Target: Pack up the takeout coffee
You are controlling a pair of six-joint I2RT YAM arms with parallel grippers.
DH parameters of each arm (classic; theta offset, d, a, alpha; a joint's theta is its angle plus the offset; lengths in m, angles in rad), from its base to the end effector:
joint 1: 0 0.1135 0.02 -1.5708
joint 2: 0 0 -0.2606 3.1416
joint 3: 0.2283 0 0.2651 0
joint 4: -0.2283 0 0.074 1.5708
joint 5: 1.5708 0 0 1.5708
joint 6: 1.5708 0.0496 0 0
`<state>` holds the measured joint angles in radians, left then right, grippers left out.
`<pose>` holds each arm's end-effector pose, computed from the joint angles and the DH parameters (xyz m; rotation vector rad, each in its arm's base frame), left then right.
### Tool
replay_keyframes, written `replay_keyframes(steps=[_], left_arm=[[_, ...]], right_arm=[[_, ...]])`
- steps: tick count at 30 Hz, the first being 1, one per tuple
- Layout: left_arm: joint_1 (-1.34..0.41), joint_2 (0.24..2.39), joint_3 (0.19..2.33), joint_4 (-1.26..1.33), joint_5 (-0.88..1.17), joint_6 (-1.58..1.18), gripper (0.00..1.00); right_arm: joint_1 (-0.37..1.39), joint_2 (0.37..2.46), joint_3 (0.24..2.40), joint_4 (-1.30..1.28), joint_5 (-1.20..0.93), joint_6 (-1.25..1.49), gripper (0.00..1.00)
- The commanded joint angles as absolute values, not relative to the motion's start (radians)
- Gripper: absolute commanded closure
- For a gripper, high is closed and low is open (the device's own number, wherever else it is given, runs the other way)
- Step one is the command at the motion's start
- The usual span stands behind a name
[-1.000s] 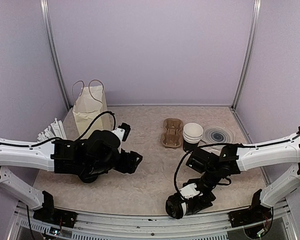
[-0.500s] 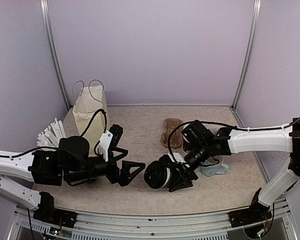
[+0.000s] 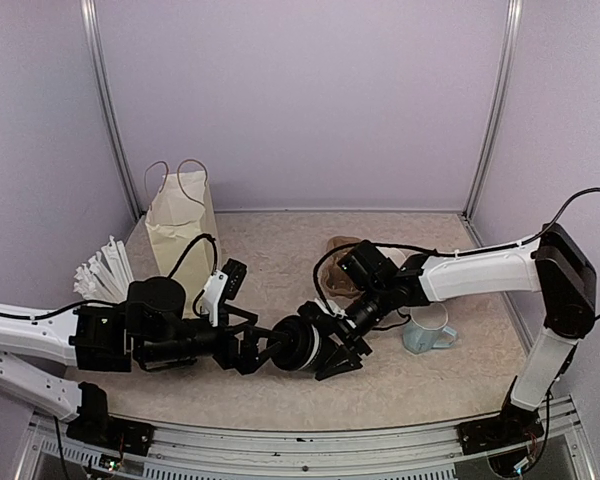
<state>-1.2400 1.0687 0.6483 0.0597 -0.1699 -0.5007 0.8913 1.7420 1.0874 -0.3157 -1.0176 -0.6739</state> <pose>0.0956 -0.2524 0.2480 0.6297 1.9602 -0.9740 0.1949 0.3084 0.1781 -1.9235 1.3651 1.3668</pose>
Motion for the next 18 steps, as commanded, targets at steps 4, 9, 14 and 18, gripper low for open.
replay_keyframes(steps=[4,9,14,18], left_arm=[[-1.224,1.079,0.612,0.139,-0.098,-0.537,0.01],[-1.221,1.137,0.626,0.149,-0.099,-0.524,0.01],[-1.219,1.175,0.640,0.140,-0.086,-0.514,0.01],[-1.209,1.208,0.649,0.095,-0.076,-0.521,0.03]], right_arm=[[0.903,1.813,1.160,-0.259,-1.075,-0.667,0.23],[0.919,1.837,1.161,-0.249,-1.054,-0.665,0.22],[0.939,1.862,1.161,-0.230,-1.032,-0.667,0.22],[0.945,1.883,1.163,-0.204,-1.025,-0.652,0.22]])
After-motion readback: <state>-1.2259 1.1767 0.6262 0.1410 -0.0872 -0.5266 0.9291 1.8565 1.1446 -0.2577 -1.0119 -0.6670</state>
